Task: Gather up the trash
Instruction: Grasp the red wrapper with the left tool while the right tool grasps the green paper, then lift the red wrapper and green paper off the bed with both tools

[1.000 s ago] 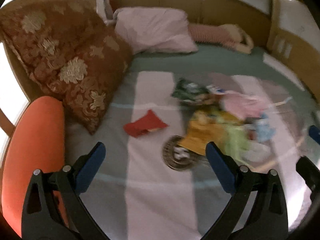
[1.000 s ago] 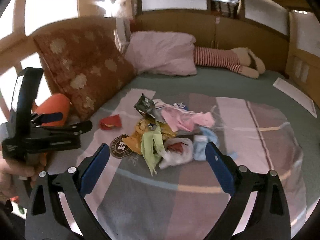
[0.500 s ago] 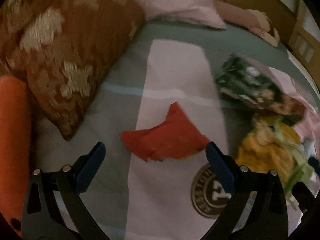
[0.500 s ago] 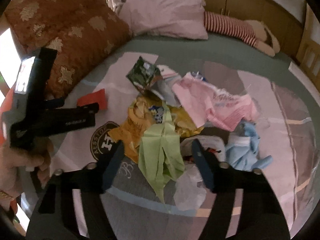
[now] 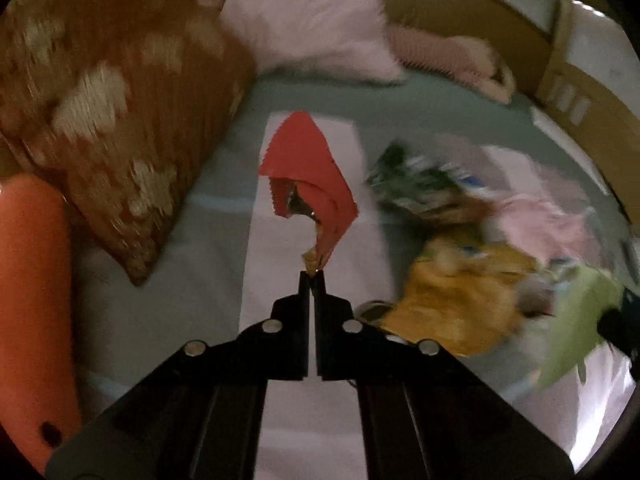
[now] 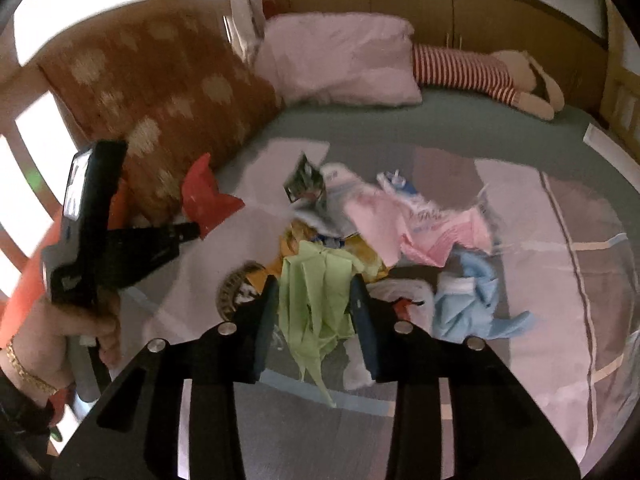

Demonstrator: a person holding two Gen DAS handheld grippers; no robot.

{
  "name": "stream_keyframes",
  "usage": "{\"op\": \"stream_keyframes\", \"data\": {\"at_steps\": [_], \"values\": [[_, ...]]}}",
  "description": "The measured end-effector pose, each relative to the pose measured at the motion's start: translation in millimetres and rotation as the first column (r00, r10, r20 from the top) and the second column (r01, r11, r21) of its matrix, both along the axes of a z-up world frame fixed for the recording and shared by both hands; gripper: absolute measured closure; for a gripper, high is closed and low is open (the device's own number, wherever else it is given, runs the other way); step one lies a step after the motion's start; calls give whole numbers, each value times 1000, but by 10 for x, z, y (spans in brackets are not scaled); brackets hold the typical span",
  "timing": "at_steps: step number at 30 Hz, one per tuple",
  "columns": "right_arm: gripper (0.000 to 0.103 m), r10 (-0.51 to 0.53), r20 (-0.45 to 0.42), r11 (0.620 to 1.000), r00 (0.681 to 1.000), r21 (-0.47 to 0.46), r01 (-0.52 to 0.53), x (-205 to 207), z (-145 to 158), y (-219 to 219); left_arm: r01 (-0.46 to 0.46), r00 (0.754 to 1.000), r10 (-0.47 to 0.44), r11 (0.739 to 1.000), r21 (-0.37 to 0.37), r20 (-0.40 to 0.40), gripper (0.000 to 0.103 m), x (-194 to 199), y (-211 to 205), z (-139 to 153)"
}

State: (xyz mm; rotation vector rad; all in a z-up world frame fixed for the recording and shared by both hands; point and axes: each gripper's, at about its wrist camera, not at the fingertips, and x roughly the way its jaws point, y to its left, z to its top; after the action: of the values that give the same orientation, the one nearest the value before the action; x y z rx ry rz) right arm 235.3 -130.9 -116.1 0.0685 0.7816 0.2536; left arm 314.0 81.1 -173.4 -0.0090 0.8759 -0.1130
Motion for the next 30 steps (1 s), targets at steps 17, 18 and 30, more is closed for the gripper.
{"op": "stream_keyframes", "data": {"at_steps": [17, 18, 30], "values": [[66, -106, 108, 986, 989, 144, 90, -1170, 355, -841, 228, 969, -222, 973, -47, 110, 100, -1877, -1042, 662], [66, -108, 109, 986, 988, 136, 92, -1197, 342, -828, 230, 968, -225, 972, -40, 114, 100, -1937, -1116, 652], [66, -120, 169, 993, 978, 12, 120, -1492, 336, -687, 234, 968, -231, 972, -15, 96, 100, -2088, -1208, 511]]}}
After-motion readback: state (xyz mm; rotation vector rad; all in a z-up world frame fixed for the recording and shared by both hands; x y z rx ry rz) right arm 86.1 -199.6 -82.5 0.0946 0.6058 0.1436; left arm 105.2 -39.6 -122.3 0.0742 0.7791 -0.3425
